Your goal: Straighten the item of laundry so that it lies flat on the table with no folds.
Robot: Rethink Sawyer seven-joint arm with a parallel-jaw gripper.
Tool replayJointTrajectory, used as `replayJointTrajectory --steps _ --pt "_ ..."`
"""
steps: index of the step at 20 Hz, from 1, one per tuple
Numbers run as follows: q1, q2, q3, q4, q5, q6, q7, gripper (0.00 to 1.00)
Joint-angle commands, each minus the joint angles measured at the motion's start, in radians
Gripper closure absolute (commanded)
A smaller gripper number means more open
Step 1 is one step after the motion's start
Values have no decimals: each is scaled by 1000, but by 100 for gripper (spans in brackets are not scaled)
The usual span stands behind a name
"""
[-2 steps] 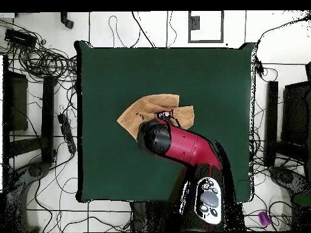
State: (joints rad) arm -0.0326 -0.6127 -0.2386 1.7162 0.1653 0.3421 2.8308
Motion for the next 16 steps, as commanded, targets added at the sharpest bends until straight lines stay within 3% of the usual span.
replayJointTrajectory --steps 1,10,16 --pt "-61 5 118 113 -24 63 -21 100" --pt "-99 -42 131 163 -56 77 -51 100" --pt "-98 -70 123 203 -84 21 -23 100"
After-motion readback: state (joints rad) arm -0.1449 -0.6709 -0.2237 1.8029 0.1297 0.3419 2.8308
